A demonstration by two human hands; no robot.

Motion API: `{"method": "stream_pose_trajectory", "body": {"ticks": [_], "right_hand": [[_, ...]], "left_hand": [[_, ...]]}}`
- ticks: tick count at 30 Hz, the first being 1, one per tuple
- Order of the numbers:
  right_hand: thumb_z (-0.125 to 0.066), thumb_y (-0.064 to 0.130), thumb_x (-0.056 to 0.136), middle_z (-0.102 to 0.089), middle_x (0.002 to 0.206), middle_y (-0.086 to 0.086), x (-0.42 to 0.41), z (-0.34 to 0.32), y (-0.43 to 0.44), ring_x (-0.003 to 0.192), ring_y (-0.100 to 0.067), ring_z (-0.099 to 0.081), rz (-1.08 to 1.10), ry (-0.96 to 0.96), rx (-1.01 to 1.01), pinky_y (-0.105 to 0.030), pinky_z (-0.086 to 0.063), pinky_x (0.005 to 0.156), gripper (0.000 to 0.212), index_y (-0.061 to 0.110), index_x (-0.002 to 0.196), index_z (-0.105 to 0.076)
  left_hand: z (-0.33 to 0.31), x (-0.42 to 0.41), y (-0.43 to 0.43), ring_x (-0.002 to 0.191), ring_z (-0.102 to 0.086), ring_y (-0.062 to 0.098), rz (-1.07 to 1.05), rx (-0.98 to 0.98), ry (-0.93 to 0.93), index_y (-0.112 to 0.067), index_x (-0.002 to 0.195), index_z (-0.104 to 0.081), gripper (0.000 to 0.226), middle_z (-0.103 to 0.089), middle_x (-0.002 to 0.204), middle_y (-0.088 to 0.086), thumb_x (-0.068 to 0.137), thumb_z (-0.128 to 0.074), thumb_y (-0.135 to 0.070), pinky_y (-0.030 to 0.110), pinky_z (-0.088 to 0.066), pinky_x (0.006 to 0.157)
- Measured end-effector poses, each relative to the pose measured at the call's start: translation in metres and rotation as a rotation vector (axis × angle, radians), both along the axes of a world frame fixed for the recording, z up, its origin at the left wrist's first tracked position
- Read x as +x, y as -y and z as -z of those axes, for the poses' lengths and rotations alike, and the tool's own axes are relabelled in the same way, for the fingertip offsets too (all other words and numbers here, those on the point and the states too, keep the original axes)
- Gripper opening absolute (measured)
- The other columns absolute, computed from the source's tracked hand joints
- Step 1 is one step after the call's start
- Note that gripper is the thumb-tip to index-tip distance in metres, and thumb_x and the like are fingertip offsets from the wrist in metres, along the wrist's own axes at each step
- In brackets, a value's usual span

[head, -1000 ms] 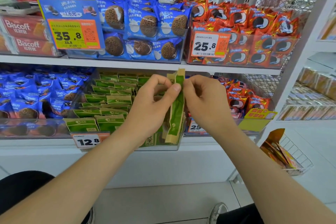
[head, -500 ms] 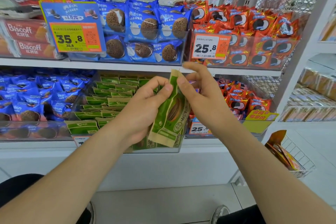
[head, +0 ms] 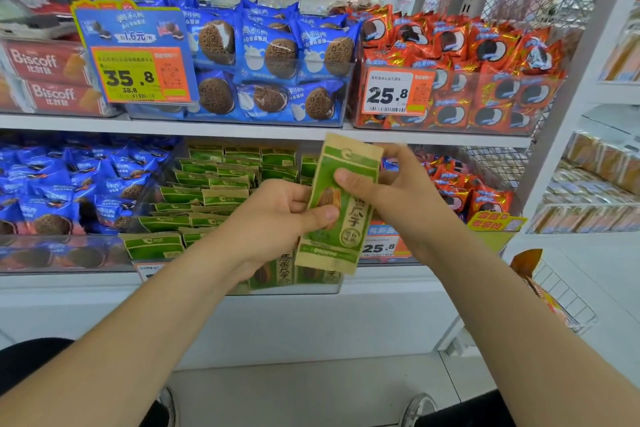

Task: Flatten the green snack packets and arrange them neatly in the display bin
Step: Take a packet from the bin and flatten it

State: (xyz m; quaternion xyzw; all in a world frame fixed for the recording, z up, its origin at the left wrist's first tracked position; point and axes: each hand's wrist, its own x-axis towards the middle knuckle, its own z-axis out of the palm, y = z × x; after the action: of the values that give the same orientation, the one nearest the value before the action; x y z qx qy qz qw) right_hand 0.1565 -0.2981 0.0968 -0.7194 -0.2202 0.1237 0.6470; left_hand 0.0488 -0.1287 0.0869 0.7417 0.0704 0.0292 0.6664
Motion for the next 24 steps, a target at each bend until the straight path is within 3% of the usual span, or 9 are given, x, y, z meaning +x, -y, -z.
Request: {"method": "stream_pose_trajectory", "body": {"ticks": [2,5,8,11,14,16,18,20,24], "right_hand": [[-0.086,0.019,0.086,-0.080,0.113,-0.013,-0.001,-0.003,0.004,0.103,-0.032,-0.078,-0.186,-0.223,-0.033,-0.051,-0.062,0.095,0.053,0.007,0.133,-0.064],[-0.082,0.014,0.085,-0.080,0.113,-0.016,-0.002,-0.004,0.006,0.107,-0.033,-0.077,-0.243,-0.261,-0.001,-0.048,-0.061,0.099,0.039,0.001,0.120,-0.076],[-0.081,0.012,0.085,-0.081,0.109,-0.015,-0.002,-0.004,0.006,0.103,-0.031,-0.079,-0.188,-0.291,0.024,-0.046,-0.063,0.095,0.034,0.001,0.117,-0.078],[-0.082,0.010,0.085,-0.082,0.103,-0.013,-0.004,-0.006,0.007,0.096,-0.029,-0.080,-0.130,-0.234,-0.006,-0.043,-0.066,0.088,0.029,0.003,0.113,-0.079],[-0.084,0.016,0.088,-0.082,0.094,-0.011,-0.010,-0.007,0.005,0.087,-0.028,-0.081,-0.050,-0.023,-0.026,-0.044,-0.067,0.079,0.028,0.006,0.113,-0.078],[-0.087,0.023,0.087,-0.082,0.088,-0.008,-0.013,-0.005,-0.001,0.082,-0.024,-0.081,0.063,0.132,-0.039,-0.045,-0.067,0.077,0.039,0.012,0.120,-0.070],[-0.092,0.026,0.083,-0.082,0.087,-0.004,-0.014,-0.002,-0.006,0.079,-0.020,-0.080,0.170,0.252,-0.032,-0.044,-0.066,0.073,0.041,0.016,0.113,-0.067],[-0.094,0.023,0.079,-0.082,0.092,0.000,-0.017,0.002,-0.009,0.082,-0.018,-0.080,0.163,0.246,0.029,-0.045,-0.067,0.073,0.035,0.016,0.107,-0.073],[-0.084,0.010,0.089,-0.082,0.104,0.001,-0.026,0.007,-0.014,0.097,-0.020,-0.080,0.022,0.051,0.204,-0.039,-0.066,0.079,0.030,0.015,0.118,-0.080]], "left_hand": [[-0.001,0.002,-0.001,0.101,-0.080,0.026,-0.086,-0.146,-0.003,-0.007,0.119,-0.075,0.021,-0.082,0.105,0.012,0.098,-0.071,-0.006,0.039,-0.067,0.081],[-0.001,0.002,0.000,0.100,-0.080,0.027,-0.133,-0.232,-0.006,-0.009,0.118,-0.076,0.023,-0.082,0.106,0.012,0.095,-0.074,-0.008,0.039,-0.067,0.079],[-0.003,0.002,0.001,0.100,-0.080,0.024,-0.131,-0.187,0.005,-0.014,0.114,-0.079,0.019,-0.082,0.105,0.007,0.095,-0.076,-0.016,0.039,-0.063,0.086],[-0.006,0.002,0.002,0.103,-0.079,0.024,-0.097,-0.160,0.012,-0.016,0.118,-0.079,0.021,-0.082,0.108,0.007,0.101,-0.071,-0.027,0.042,-0.062,0.091],[-0.001,0.004,0.001,0.103,-0.079,0.026,-0.144,-0.193,0.043,-0.017,0.119,-0.078,0.022,-0.082,0.108,0.007,0.105,-0.065,-0.028,0.043,-0.062,0.090],[0.005,0.005,0.002,0.103,-0.079,0.028,-0.190,-0.270,0.060,-0.015,0.120,-0.077,0.022,-0.082,0.109,0.008,0.105,-0.064,-0.024,0.041,-0.063,0.086],[0.008,0.007,0.004,0.102,-0.079,0.027,-0.217,-0.394,0.065,-0.013,0.122,-0.075,0.022,-0.081,0.110,0.010,0.104,-0.064,-0.021,0.039,-0.064,0.083],[0.009,0.008,0.007,0.101,-0.080,0.027,-0.206,-0.507,0.072,-0.010,0.122,-0.074,0.024,-0.081,0.111,0.012,0.104,-0.063,-0.020,0.036,-0.066,0.078],[0.012,0.010,0.010,0.107,-0.078,0.028,-0.179,-0.585,0.119,-0.011,0.126,-0.072,0.026,-0.079,0.117,0.013,0.104,-0.060,-0.019,0.038,-0.066,0.083]]}}
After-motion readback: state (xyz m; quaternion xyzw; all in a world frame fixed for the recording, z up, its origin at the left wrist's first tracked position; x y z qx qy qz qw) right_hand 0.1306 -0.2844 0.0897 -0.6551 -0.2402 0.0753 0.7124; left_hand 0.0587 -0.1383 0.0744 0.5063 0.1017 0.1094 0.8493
